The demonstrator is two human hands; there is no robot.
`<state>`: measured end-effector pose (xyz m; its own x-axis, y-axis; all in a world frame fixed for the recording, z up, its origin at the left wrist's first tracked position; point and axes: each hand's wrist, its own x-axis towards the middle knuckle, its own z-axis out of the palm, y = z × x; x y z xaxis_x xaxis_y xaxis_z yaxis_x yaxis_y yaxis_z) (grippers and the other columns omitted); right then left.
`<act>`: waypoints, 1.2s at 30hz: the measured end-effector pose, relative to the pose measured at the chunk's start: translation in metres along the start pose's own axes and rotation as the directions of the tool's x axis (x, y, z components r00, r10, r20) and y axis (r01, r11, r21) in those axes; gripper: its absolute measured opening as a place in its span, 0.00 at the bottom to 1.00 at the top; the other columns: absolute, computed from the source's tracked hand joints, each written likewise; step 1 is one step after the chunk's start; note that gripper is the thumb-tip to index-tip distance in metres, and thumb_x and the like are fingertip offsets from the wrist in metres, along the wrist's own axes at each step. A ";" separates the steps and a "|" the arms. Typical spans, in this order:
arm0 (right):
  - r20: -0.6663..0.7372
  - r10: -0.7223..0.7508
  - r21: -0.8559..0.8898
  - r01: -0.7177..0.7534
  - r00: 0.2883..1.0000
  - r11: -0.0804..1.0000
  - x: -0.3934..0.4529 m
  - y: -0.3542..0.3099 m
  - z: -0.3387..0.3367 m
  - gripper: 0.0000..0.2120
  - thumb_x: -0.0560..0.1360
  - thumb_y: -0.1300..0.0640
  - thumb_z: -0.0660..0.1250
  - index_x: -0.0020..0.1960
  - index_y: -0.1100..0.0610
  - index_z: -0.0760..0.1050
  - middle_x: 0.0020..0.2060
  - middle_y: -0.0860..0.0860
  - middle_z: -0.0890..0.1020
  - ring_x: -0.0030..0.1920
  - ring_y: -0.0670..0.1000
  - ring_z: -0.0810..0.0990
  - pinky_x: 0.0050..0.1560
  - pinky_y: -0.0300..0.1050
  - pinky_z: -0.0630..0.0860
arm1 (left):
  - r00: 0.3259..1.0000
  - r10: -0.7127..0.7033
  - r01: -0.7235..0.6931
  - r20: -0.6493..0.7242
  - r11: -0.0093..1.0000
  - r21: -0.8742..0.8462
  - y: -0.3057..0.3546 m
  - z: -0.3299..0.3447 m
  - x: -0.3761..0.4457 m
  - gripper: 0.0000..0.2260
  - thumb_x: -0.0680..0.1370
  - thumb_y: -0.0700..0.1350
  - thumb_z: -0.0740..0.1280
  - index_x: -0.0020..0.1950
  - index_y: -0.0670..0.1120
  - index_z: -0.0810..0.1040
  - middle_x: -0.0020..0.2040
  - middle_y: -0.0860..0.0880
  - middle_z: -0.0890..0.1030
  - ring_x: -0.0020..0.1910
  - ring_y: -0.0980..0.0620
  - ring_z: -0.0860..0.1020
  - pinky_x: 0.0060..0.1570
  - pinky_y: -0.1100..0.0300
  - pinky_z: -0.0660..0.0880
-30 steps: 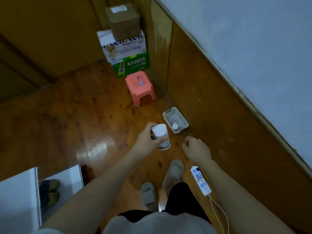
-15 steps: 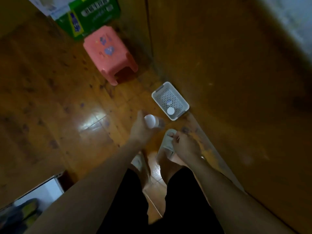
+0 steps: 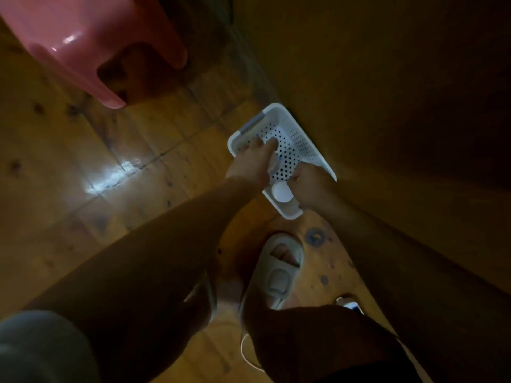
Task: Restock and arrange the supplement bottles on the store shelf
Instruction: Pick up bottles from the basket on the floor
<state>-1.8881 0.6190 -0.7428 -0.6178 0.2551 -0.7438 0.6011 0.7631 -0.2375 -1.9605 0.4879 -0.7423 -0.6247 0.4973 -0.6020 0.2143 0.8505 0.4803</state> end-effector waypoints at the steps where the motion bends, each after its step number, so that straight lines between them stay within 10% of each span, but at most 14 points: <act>1: -0.013 -0.009 -0.031 0.009 1.000 0.999 0.010 0.005 0.006 0.08 0.80 0.56 0.61 0.52 0.60 0.74 0.47 0.57 0.81 0.48 0.59 0.82 0.43 0.48 0.75 | 0.999 0.032 -0.033 0.021 0.999 0.043 -0.001 0.012 0.013 0.28 0.74 0.33 0.68 0.71 0.48 0.65 0.67 0.41 0.69 0.64 0.38 0.72 0.56 0.47 0.77; 10: -0.020 -0.071 -0.109 0.068 0.997 0.992 0.015 0.023 0.014 0.11 0.79 0.57 0.63 0.59 0.61 0.73 0.53 0.59 0.80 0.53 0.59 0.79 0.45 0.45 0.71 | 0.986 0.050 -0.075 0.157 0.984 0.162 -0.022 0.036 0.030 0.32 0.75 0.44 0.72 0.76 0.48 0.63 0.71 0.40 0.68 0.70 0.38 0.66 0.65 0.43 0.71; 23: 0.024 -0.222 -0.138 0.223 0.975 0.965 -0.304 -0.152 -0.181 0.10 0.80 0.54 0.61 0.45 0.59 0.74 0.36 0.54 0.77 0.42 0.58 0.78 0.38 0.45 0.69 | 0.976 -0.217 0.210 0.031 0.965 0.154 0.079 -0.234 -0.307 0.18 0.80 0.54 0.61 0.68 0.49 0.72 0.64 0.44 0.75 0.65 0.42 0.72 0.61 0.46 0.71; 30: 0.102 -0.482 -0.272 0.490 0.870 0.828 -0.464 -0.248 -0.252 0.12 0.81 0.50 0.58 0.43 0.56 0.70 0.45 0.58 0.80 0.47 0.61 0.79 0.45 0.52 0.75 | 0.916 -0.362 0.371 -0.171 0.928 0.026 0.122 -0.328 -0.475 0.14 0.78 0.57 0.64 0.55 0.49 0.79 0.56 0.45 0.81 0.57 0.43 0.78 0.48 0.53 0.74; 36: 0.171 -0.703 -0.354 0.709 0.691 0.610 -0.576 -0.283 -0.255 0.12 0.79 0.48 0.60 0.41 0.52 0.71 0.47 0.59 0.83 0.50 0.63 0.80 0.43 0.50 0.72 | 0.736 -0.563 0.495 -0.375 0.826 -0.269 0.140 -0.313 -0.622 0.11 0.76 0.60 0.63 0.48 0.54 0.76 0.50 0.46 0.83 0.52 0.44 0.80 0.48 0.52 0.78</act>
<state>-1.8315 0.4078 -0.0884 -0.7627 -0.4615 -0.4532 -0.2502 0.8566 -0.4512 -1.7768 0.2436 -0.1009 -0.8624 -0.1768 -0.4744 -0.3342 0.9027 0.2711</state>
